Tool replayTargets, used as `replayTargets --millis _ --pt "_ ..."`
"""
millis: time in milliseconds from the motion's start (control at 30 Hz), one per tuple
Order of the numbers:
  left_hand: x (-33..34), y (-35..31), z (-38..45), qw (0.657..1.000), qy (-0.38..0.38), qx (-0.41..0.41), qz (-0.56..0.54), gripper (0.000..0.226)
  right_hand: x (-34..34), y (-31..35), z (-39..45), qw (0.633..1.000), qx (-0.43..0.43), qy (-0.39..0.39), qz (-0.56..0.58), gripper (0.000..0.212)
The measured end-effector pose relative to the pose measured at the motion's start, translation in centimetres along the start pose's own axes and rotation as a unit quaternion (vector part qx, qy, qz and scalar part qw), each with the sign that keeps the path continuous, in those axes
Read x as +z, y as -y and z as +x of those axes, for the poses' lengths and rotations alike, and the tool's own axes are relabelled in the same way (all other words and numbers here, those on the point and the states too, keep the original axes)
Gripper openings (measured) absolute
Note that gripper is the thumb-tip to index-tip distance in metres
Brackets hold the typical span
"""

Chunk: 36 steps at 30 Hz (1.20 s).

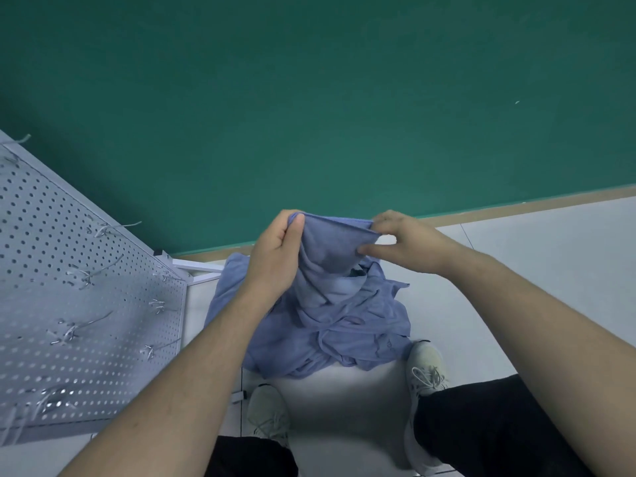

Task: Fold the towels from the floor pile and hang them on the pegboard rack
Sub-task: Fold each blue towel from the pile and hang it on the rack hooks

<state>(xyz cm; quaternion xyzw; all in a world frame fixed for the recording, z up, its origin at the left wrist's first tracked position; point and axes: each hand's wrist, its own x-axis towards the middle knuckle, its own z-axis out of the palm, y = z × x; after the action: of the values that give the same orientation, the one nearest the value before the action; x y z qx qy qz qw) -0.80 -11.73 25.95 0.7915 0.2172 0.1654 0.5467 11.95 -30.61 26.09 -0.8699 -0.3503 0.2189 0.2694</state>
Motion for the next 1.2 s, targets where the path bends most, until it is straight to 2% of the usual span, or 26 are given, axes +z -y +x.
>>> replayTargets --millis 67,167,267,400,467,600,700,800,967,1033,1133,1200 --pt "-0.5 0.1 0.0 0.999 -0.021 0.007 0.037 0.030 -0.7 0.1 -0.1 0.997 -0.057 -0.058 -0.005 0.029" --pt "-1.0 0.0 -0.1 0.999 -0.036 0.016 0.030 0.033 -1.2 0.9 -0.5 0.988 -0.100 -0.117 0.023 0.029" --pt "-0.8 -0.6 -0.5 0.999 -0.026 0.031 0.000 0.034 -0.9 1.5 -1.0 0.980 -0.083 -0.138 0.112 0.035" --pt "-0.7 -1.4 -1.0 0.998 -0.019 0.027 -0.049 0.033 -1.1 2.6 -1.2 0.958 -0.082 -0.166 0.219 0.029" --pt "-1.0 -2.2 -1.2 0.997 -0.027 0.032 -0.058 0.033 -1.5 3.3 -1.5 0.950 -0.082 -0.175 0.244 0.033" --pt "-2.0 -5.1 -1.3 0.995 -0.057 0.072 -0.036 0.032 -3.1 4.9 -2.2 0.953 -0.091 -0.190 0.216 0.037" --pt "-3.4 -7.5 -1.1 0.995 -0.053 0.086 -0.009 0.030 -5.8 6.5 -3.6 0.972 -0.110 -0.176 0.113 0.037" --pt "-5.0 -9.9 -0.6 0.995 -0.024 0.091 0.028 0.031 -9.2 8.7 -5.0 0.975 -0.137 -0.169 0.041 0.037" --pt "-7.1 -15.0 -0.7 0.987 -0.004 0.122 0.108 0.035 -13.7 12.3 -6.5 0.971 -0.133 -0.198 0.022 0.028" --pt "-7.7 -17.0 -1.0 0.988 -0.018 0.118 0.099 0.038 -15.2 13.6 -7.2 0.971 -0.138 -0.197 0.009 0.023" --pt "-8.4 -19.2 -1.5 0.997 -0.014 0.073 0.015 0.047 -16.7 15.5 -8.2 0.962 -0.154 -0.220 0.048 0.026" --pt "-8.7 -20.8 -2.4 0.998 0.004 0.051 -0.043 0.042 -17.2 16.8 -9.1 0.951 -0.152 -0.222 0.151 0.030"
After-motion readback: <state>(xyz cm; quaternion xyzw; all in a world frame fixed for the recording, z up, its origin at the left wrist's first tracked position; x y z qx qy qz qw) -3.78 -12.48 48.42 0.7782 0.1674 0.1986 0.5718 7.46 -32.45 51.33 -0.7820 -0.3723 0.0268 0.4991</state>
